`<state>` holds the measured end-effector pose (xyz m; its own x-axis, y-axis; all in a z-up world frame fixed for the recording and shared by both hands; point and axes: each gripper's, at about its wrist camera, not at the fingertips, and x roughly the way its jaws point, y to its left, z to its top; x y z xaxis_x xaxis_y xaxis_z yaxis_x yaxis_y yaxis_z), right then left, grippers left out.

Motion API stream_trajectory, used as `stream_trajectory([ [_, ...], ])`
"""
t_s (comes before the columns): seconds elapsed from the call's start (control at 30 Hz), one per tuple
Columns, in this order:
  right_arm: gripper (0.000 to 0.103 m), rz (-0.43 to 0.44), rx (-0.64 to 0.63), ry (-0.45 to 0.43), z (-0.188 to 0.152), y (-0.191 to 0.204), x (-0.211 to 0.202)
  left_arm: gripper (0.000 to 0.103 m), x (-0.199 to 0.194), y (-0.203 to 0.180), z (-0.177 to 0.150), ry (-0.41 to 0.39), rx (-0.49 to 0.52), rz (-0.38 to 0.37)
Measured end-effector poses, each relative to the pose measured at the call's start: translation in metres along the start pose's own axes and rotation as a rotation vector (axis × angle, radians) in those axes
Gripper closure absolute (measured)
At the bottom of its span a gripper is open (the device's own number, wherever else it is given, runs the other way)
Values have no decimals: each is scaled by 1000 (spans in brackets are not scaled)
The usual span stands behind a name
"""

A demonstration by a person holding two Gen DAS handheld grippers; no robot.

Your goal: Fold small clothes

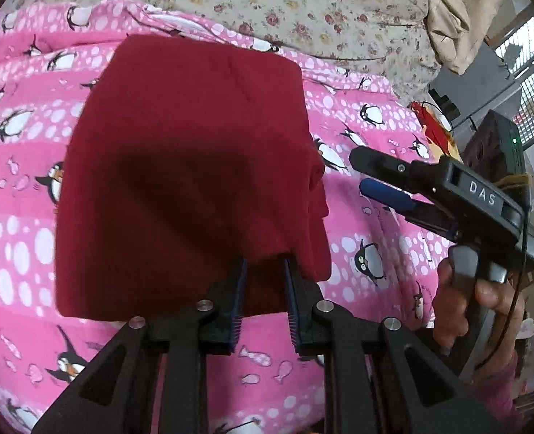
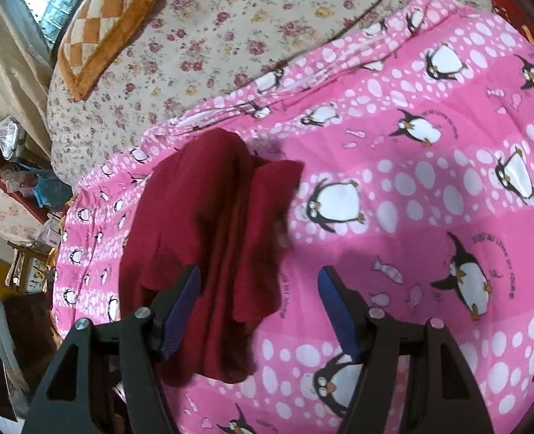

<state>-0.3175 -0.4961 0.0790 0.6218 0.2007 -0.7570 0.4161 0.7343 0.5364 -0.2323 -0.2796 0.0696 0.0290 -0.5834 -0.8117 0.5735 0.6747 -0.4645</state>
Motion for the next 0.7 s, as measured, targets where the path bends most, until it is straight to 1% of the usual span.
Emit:
stream_trajectory([
  [0.07, 32, 18, -6, -7, 2, 4, 0, 103, -15, 9, 2, -13, -37, -30],
  [0.1, 31, 27, -9, -10, 3, 7, 0, 103, -29, 16, 5, -39, -44, -32],
  [0.17, 31, 47, -13, -17, 5, 11, 1, 103, -48, 25, 7, -86, -36, -3],
  [0.23, 31, 74, -7, -29, 9, 15, 3, 103, -69, 43, 14, -152, -55, 59],
  [0.27, 31, 81, -2, -32, 10, 17, 4, 103, -74, 52, 19, -170, -75, 85],
  [0.33, 31, 108, 21, -31, 14, 19, 11, 103, -73, 69, 30, -181, -119, 129],
  [0.4, 31, 133, 42, -21, 17, 21, 18, 102, -59, 89, 44, -147, -175, 170],
  [0.5, 31, 137, 31, -16, 20, 32, 26, 102, -42, 106, 52, -124, -246, 169],
  [0.57, 32, 129, 0, -15, 20, 41, 30, 102, -37, 110, 53, -141, -265, 172],
  [0.63, 31, 113, -44, -7, 21, 50, 37, 102, -39, 111, 49, -160, -263, 181],
  [0.7, 32, 101, -74, 10, 20, 55, 48, 99, -38, 112, 50, -170, -259, 196],
])
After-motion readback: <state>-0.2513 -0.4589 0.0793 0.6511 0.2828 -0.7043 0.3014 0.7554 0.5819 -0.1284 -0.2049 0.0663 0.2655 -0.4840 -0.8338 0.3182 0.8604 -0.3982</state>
